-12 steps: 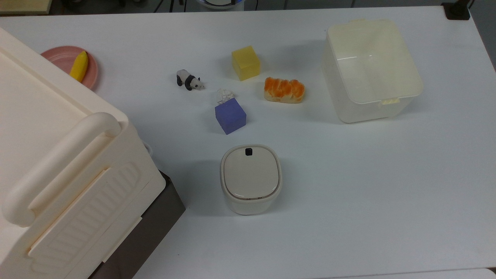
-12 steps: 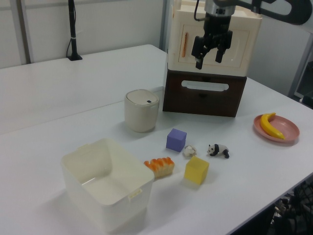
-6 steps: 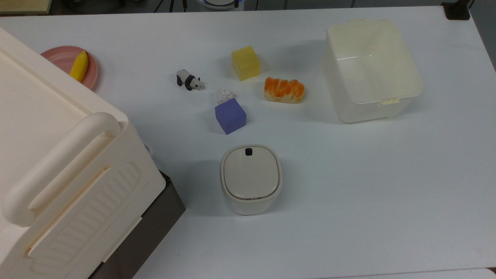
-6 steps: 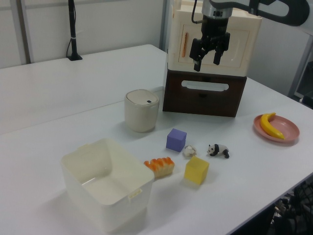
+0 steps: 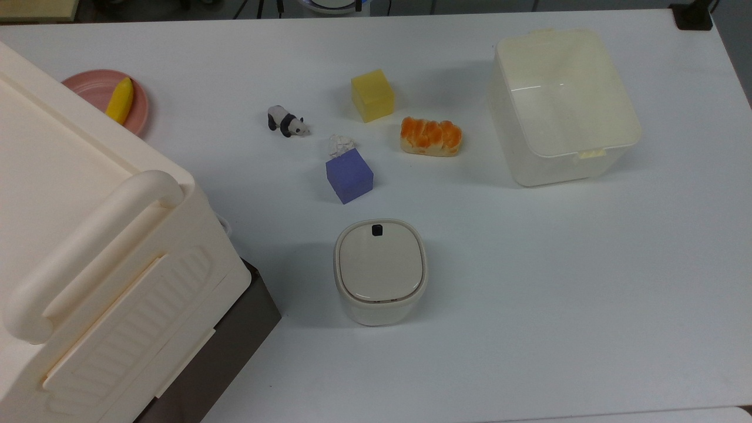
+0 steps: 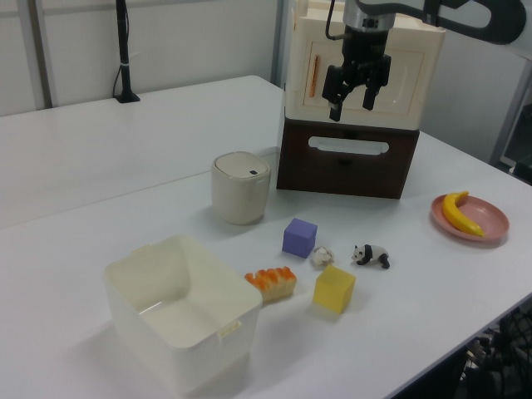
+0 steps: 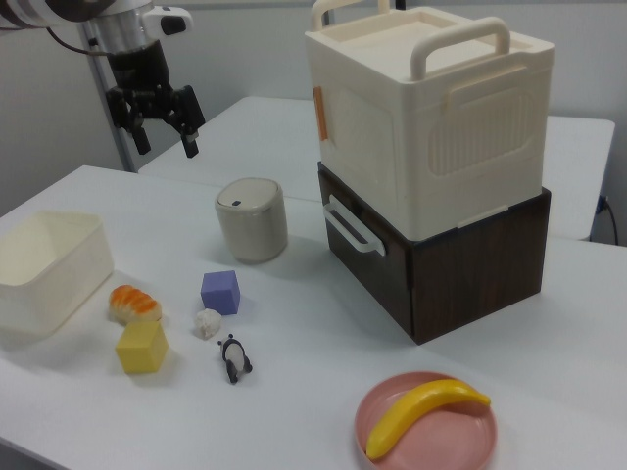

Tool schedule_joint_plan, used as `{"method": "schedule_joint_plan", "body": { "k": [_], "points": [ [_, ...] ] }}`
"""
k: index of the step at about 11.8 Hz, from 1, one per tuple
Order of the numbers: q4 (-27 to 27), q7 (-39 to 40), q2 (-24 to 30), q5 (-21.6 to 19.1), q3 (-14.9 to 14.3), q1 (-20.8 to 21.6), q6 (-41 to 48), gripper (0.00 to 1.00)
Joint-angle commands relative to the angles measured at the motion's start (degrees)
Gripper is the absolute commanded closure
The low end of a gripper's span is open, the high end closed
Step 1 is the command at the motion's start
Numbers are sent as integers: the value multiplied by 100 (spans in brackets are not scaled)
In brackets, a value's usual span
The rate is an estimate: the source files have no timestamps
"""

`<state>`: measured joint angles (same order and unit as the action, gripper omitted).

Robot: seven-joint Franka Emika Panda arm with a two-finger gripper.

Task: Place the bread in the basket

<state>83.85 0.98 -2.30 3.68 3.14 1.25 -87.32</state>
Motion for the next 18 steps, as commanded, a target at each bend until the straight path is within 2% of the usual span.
{"method": "schedule_joint_plan", "body": {
  "k": [1,18],
  "points": [
    [105,69,98,98,-24,59,13,0],
    [105,34,125,72,2,77,-110,0]
  ]
}}
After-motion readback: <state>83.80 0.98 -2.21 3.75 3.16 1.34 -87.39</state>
